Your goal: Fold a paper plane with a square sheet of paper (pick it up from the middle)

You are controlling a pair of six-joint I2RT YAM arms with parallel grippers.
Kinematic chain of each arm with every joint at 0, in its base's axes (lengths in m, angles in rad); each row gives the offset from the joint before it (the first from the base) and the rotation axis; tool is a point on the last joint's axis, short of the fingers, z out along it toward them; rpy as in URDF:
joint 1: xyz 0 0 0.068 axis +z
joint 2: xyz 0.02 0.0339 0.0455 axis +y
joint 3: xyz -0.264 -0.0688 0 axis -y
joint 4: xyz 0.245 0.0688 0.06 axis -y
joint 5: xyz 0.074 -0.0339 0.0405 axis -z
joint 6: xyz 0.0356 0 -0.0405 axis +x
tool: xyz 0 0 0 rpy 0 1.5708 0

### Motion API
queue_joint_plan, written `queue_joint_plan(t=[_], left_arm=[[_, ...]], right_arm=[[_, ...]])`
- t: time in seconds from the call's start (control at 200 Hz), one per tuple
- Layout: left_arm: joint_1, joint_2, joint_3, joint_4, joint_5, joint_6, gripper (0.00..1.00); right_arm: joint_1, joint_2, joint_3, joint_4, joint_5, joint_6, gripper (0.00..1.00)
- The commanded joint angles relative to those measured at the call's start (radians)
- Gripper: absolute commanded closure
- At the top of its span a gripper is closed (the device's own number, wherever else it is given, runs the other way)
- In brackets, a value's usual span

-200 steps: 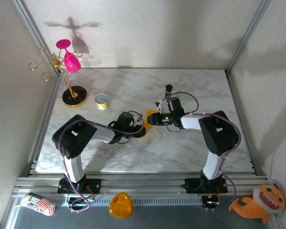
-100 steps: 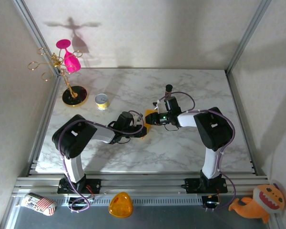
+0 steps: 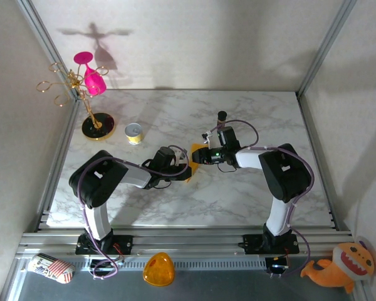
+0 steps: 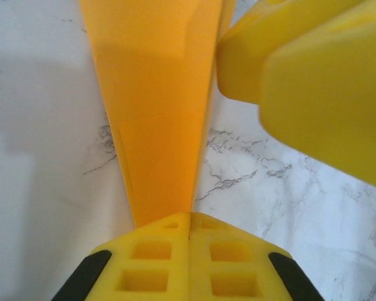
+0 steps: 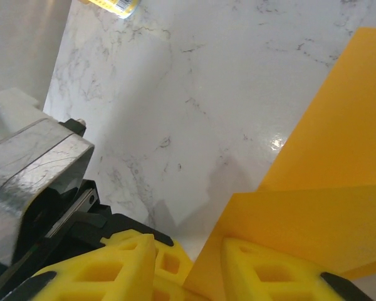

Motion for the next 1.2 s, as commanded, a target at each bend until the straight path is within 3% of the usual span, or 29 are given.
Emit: queue_joint_plan(t=[0.0,0.596,1.006,1.197], left_arm=[[0.0,0.06,-0.023,-0.111,-0.018,-0.013,0.98],[0.0,0.071,-0.017,-0.125,-0.02,-0.009,0.94],[-0.001,0.083,0.018,-0.209,-0.042,0.002,0.98],[-0.002,0.097,0.047,-0.28,-0.049,-0.005,1.0]], right_arm=[[-0.004,-0.016,-0.025,-0.022,-0.015,-0.03,0.65],[-0.003,0.066,0.022,-0.071,0.035,-0.028,0.66],[0.001,-0.043,0.019,-0.1,0.046,-0.027,0.66],[0.013,-0.04,0.037,-0.121,0.1,-0.006,0.7]])
